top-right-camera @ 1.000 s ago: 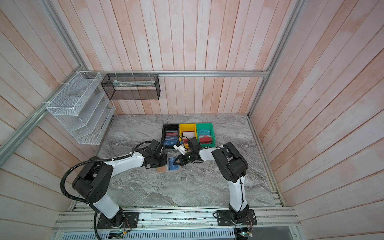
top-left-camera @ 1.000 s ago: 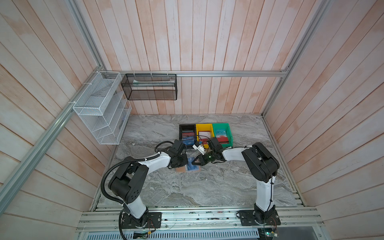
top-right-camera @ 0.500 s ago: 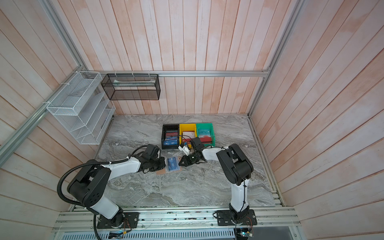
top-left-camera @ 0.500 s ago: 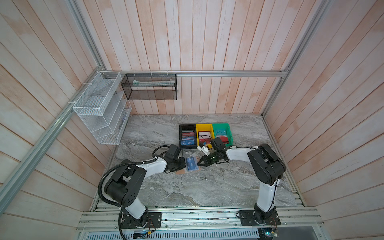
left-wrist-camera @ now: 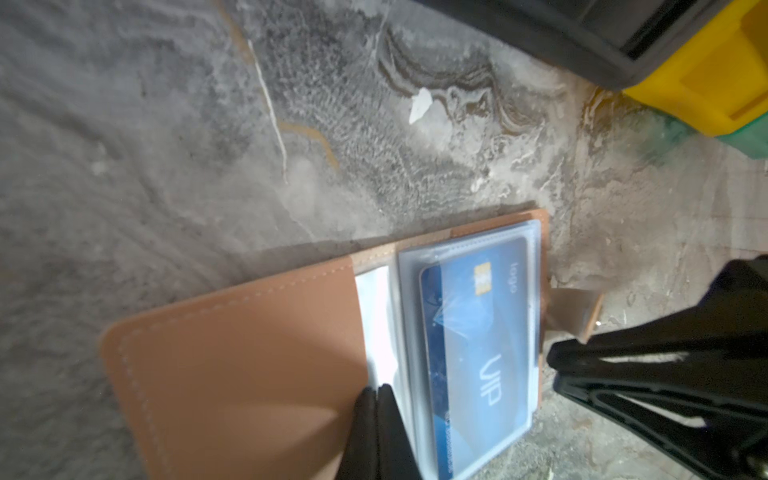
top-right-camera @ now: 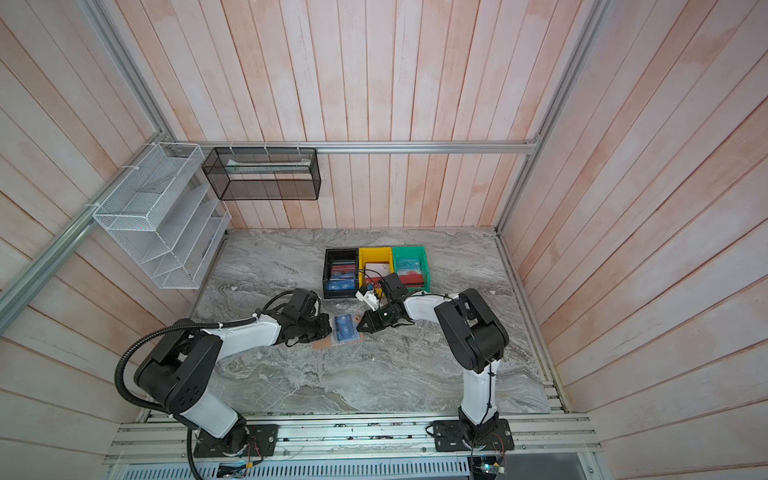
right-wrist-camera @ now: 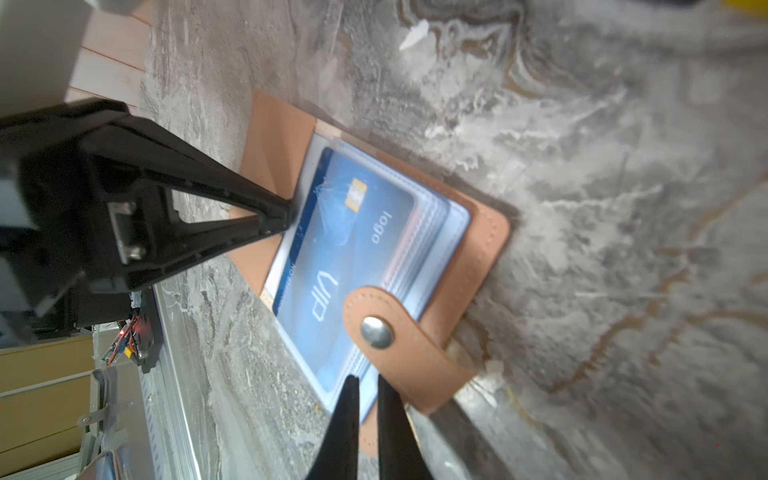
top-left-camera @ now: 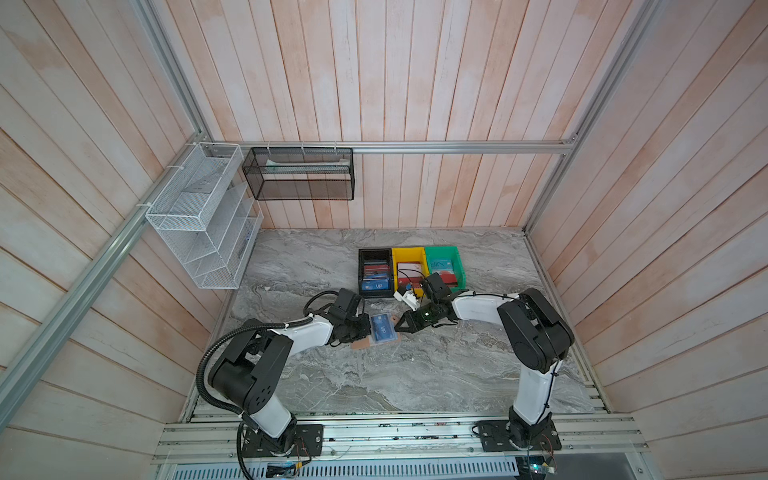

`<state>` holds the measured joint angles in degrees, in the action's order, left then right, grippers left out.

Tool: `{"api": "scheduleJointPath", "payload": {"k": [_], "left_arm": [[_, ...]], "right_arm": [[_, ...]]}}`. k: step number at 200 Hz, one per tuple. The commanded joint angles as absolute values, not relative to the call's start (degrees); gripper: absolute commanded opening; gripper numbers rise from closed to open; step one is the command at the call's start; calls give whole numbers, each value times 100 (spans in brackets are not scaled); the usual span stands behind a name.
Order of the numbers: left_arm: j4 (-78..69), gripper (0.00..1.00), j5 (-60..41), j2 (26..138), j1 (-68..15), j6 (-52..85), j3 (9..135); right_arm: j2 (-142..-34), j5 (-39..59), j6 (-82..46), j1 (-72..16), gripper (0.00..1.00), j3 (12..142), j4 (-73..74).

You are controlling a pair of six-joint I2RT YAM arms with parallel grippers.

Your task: Take the credit cards out of the card holder

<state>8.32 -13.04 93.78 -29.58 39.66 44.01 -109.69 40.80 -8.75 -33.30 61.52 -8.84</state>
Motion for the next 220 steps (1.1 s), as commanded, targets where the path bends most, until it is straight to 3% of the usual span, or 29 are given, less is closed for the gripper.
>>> {"api": "scheduleJointPath", "payload": {"k": [1,117,220], "left_arm": [[803,5,-1327,9510,-2918,3860,4297],[750,5,-1419,9587,-2883,3772,4312],[545,10,-1525,9084,-2655,3819,4058]], "right_arm": [[-10823,4039,-800,-3408,12,6438,-1088],[-11788,4154,-831,-3458,12,6633,-891],[-11693,4025,-879,-3454,12,6337,-783]]}}
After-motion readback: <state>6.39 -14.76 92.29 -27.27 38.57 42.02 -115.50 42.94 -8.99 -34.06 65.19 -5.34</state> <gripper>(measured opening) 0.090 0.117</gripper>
